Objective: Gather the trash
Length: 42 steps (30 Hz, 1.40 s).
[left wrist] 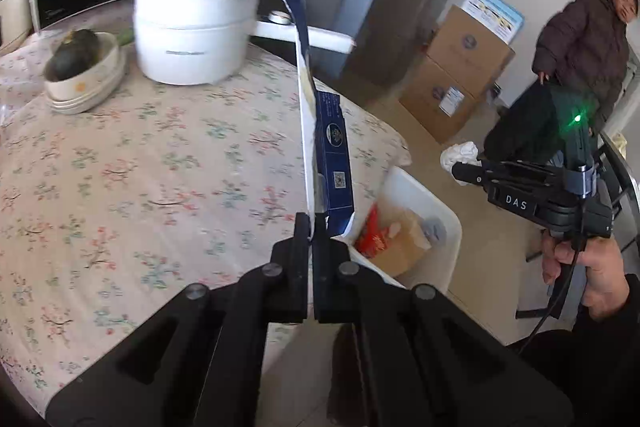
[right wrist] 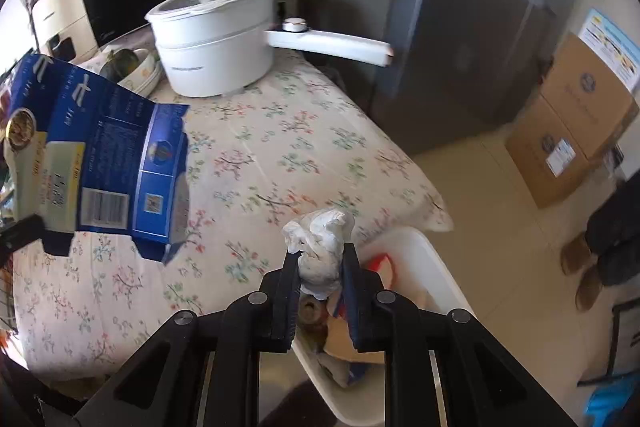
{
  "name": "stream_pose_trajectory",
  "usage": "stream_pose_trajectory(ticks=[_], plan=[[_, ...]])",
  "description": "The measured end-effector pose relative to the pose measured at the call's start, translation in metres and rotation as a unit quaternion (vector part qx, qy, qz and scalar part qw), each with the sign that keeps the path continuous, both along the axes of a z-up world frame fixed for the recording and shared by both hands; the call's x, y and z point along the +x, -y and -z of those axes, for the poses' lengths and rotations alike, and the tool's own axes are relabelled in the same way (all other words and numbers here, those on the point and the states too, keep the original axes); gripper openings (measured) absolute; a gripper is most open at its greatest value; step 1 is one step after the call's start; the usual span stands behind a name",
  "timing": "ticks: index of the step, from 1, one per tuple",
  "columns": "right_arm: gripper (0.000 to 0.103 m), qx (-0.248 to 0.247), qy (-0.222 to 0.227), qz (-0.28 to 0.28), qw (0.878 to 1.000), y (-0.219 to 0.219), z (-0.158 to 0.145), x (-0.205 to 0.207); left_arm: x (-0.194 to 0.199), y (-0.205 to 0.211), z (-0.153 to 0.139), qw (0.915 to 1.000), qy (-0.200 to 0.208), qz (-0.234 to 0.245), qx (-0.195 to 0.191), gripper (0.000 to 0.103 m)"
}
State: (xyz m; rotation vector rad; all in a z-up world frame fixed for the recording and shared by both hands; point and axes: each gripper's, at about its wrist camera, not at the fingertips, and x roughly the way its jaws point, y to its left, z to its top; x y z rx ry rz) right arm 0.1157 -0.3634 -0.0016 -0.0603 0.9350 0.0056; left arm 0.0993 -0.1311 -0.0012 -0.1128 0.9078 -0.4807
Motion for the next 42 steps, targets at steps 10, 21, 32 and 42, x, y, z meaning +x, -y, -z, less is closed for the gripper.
stream_pose_trajectory(ticks=[10, 21, 32, 42], plan=[[0.021, -0.003, -0.017, 0.049, 0.999, 0.048, 0.023, -0.028, 0.005, 0.132, 0.046, 0.9918, -0.079, 0.098, 0.024, 0.002], [0.033, 0.007, -0.092, 0.069, 0.993, 0.064, 0.070, -0.009, 0.015, 0.135, 0.056, 0.9898, -0.060, 0.122, 0.042, 0.061], [0.085, 0.031, -0.045, 0.036, 0.998, 0.012, 0.041, -0.004, -0.006, 0.000, 0.034, 0.9900, -0.025, -0.016, 0.138, 0.097], [0.095, 0.043, 0.031, -0.078, 0.996, -0.112, -0.006, -0.021, -0.038, -0.132, -0.006, 0.9658, 0.004, -0.231, 0.118, 0.102]])
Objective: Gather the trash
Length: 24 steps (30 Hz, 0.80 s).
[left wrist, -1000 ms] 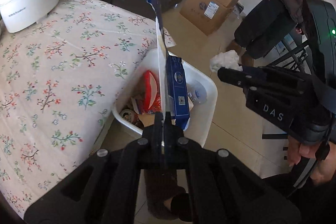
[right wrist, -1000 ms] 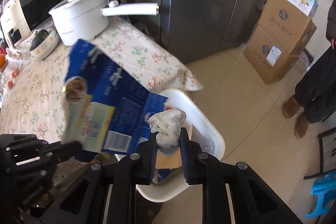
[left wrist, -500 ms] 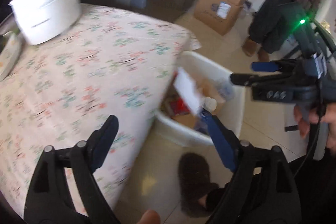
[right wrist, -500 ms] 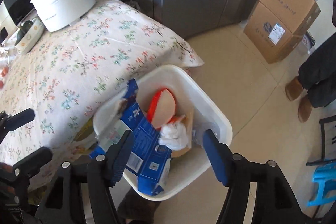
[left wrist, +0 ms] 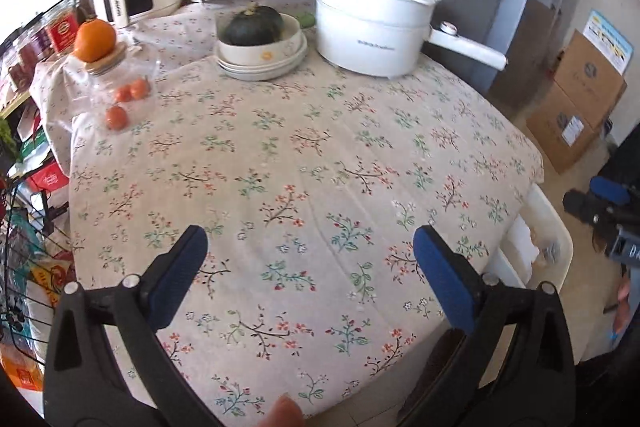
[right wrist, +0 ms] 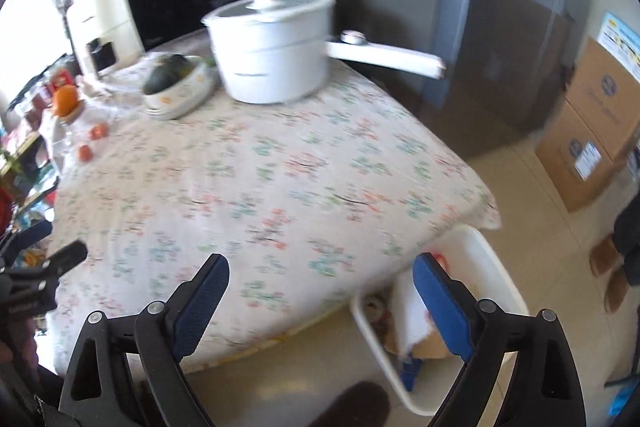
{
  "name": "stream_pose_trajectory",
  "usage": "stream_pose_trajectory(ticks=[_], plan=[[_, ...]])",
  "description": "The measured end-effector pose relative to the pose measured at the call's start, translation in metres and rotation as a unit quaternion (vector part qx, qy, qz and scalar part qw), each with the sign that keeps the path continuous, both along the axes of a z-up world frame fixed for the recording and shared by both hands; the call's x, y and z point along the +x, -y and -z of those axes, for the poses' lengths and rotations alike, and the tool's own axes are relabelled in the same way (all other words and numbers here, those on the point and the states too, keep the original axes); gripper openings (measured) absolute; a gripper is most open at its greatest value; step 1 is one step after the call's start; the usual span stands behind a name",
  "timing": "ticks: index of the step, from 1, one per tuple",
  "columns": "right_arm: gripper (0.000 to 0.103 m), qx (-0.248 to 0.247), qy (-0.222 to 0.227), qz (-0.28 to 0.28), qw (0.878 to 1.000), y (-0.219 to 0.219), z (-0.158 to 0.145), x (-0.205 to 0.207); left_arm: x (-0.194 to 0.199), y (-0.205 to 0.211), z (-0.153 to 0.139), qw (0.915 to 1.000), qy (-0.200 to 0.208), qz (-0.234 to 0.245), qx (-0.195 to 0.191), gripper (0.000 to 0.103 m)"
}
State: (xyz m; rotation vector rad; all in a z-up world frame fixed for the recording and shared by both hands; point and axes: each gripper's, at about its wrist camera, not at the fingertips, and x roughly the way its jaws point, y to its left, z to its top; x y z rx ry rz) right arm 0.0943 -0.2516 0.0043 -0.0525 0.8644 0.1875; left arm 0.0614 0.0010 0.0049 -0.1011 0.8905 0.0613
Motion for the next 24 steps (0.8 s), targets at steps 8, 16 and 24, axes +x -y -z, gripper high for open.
stream_pose_trajectory(ticks=[8, 16, 24], plan=[[0.098, -0.023, 0.051, -0.043, 0.998, -0.069, -0.007, -0.028, -0.013, -0.014, -0.004, 0.9993, 0.022, -0.030, 0.000, 0.102], [0.100, -0.096, 0.039, 0.012, 0.995, -0.059, 0.026, -0.055, -0.031, 0.012, 0.011, 0.9990, -0.006, 0.043, -0.002, 0.102], [0.100, -0.087, 0.039, 0.029, 0.995, -0.043, 0.021, -0.081, -0.053, 0.032, 0.009, 0.9970, 0.005, 0.077, 0.005, 0.102]])
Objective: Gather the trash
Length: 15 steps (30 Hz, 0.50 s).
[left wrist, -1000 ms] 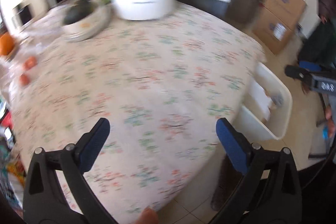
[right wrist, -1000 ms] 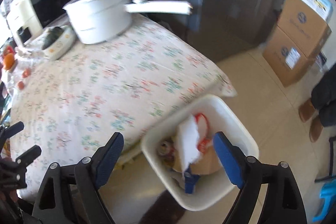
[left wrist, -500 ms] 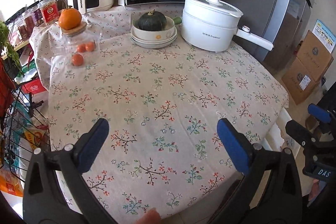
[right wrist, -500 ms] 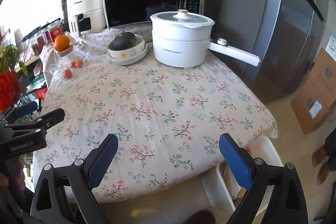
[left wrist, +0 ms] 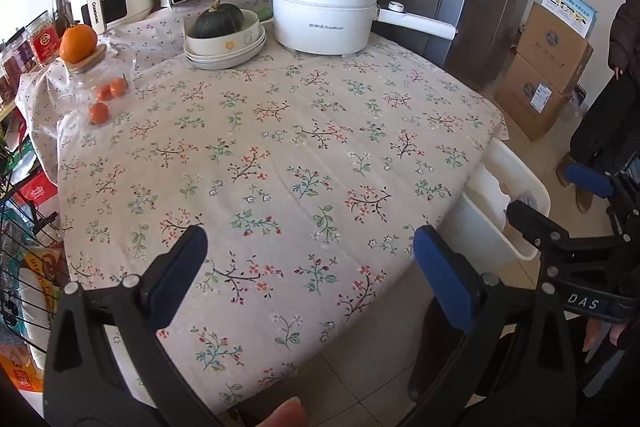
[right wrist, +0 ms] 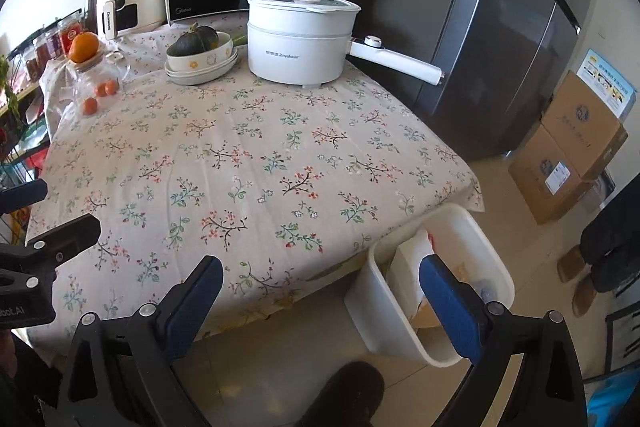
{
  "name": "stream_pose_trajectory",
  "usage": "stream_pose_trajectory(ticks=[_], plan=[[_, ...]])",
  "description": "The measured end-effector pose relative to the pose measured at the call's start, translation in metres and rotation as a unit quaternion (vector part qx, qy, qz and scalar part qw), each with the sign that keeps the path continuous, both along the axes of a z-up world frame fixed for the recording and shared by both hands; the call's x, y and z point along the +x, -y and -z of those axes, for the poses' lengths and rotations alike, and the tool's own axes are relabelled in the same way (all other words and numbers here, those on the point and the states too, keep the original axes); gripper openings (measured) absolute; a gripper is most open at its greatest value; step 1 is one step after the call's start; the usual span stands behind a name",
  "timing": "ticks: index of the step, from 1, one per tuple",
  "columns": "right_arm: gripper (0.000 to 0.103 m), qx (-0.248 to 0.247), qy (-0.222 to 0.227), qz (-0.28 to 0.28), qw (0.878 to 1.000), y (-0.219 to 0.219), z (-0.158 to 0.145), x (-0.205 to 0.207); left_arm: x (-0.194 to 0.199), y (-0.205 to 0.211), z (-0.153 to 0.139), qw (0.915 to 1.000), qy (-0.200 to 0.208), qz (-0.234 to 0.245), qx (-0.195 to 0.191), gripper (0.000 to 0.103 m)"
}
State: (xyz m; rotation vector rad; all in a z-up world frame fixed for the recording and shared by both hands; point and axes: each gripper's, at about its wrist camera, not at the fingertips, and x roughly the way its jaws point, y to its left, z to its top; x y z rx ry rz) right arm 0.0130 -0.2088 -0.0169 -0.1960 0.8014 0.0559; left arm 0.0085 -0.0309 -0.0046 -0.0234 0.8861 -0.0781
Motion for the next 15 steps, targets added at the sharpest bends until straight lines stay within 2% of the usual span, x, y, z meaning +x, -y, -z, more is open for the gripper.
stream_pose_trajectory(ticks=[6, 15], plan=[[0.100, 0.000, 0.016, -0.002, 1.000, 0.001, -0.010, -0.008, -0.009, -0.005, 0.000, 1.0000, 0.005, -0.008, 0.003, 0.102], [0.100, -0.007, 0.016, -0.005, 1.000, -0.003, -0.006, -0.006, -0.010, -0.010, -0.001, 0.9999, 0.006, -0.014, -0.002, 0.102]])
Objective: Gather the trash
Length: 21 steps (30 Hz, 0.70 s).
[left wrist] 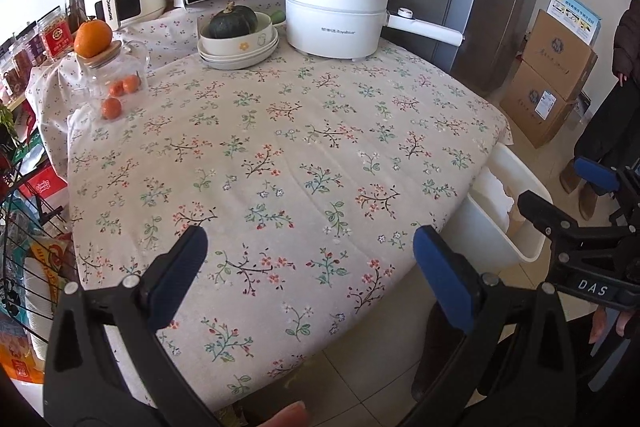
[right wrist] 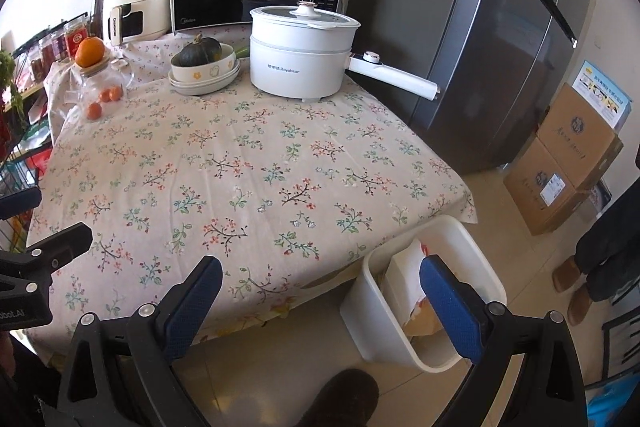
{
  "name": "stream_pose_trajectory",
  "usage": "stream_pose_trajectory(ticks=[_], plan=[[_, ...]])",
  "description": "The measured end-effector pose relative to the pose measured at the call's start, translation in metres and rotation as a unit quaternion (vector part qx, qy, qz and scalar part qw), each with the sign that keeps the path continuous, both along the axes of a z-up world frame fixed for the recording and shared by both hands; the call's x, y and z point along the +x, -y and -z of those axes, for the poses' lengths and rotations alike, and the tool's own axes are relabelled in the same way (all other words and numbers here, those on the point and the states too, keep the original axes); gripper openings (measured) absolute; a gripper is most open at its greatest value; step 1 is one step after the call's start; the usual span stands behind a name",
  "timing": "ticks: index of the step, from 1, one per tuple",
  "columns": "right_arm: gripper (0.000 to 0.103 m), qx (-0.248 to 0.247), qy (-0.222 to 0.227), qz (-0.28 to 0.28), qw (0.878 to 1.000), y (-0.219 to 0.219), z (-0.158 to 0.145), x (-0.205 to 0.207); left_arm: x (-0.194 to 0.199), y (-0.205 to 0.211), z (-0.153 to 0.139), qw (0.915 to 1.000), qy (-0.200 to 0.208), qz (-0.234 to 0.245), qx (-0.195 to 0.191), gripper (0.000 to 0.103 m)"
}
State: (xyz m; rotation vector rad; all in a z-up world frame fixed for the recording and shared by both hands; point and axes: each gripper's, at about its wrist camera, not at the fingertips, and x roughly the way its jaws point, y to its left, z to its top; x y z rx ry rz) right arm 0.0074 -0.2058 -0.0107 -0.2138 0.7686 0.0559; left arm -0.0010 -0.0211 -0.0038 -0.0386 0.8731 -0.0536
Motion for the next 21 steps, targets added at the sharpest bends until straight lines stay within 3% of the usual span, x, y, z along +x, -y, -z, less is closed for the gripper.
stream_pose_trajectory(ticks=[21], plan=[[0.100, 0.008, -0.009, -0.005, 1.000, -0.0032, 0.0039, 0.0040, 0.0077, 0.0007, 0.0048, 0.9999, -0.011, 0.006, 0.001, 0.102]])
